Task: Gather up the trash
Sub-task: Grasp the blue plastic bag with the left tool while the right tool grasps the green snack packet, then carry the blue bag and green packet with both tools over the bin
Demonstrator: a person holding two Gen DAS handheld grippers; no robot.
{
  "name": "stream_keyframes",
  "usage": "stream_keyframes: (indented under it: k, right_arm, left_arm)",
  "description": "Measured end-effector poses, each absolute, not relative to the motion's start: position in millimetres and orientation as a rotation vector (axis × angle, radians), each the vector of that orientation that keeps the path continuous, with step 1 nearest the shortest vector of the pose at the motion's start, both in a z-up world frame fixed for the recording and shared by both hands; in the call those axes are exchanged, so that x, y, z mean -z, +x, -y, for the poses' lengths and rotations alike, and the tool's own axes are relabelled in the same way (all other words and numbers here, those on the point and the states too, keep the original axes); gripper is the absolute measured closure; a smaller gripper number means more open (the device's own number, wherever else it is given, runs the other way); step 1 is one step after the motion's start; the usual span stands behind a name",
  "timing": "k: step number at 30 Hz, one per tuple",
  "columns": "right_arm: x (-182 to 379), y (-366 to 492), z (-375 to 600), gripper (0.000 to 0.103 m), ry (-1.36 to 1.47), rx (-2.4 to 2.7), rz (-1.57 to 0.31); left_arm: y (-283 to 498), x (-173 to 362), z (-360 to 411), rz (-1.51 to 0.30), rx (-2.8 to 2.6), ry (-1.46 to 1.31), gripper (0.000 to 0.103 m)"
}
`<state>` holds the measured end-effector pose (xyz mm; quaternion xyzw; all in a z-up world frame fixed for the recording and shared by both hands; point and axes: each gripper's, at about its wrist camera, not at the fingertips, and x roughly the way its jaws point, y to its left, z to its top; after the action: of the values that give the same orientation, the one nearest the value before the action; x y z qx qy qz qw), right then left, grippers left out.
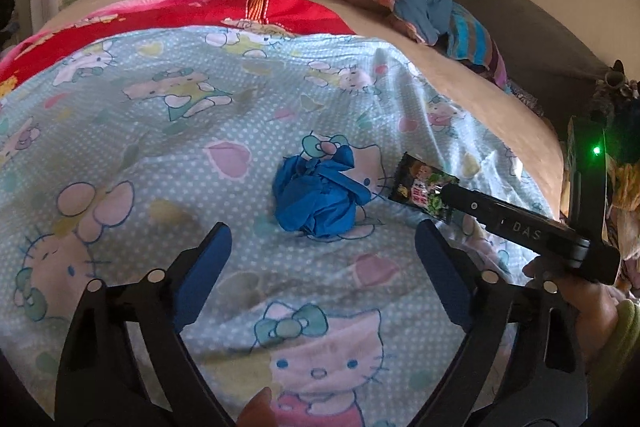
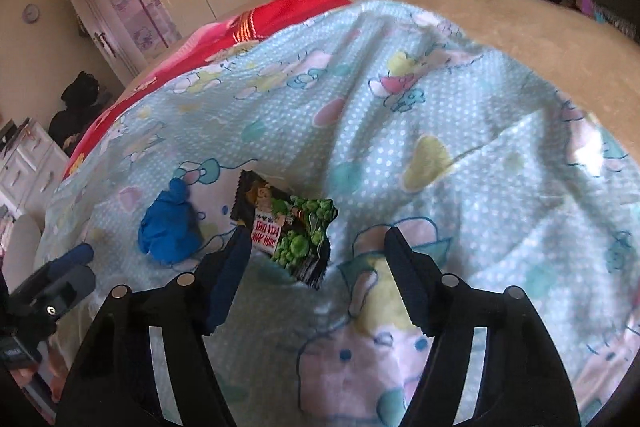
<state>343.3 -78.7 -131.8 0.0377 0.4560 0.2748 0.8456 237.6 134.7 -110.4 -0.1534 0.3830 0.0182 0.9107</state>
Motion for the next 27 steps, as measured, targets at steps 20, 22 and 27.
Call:
stream_keyframes:
  k: [20, 22, 27]
  right_arm:
    - [110.2, 280.8, 110.7, 0.098, 0.104, -0.676, -0.871]
    - [103.0, 268.8, 120.3, 0.098, 0.106, -0.67, -0.849]
    - [86.7, 242.1, 150.6, 0.098, 0.126, -0.643, -0.804]
  left_arm:
    - [285.0, 148.4, -129.7, -0.908, -0.056, -0.393, 0.089]
    - [280.5, 144.6, -121.6, -0.904, -0.029, -0.398, 0.092]
    - [266.2, 123.4, -94.5, -0.866, 0.064, -0.358, 0.093]
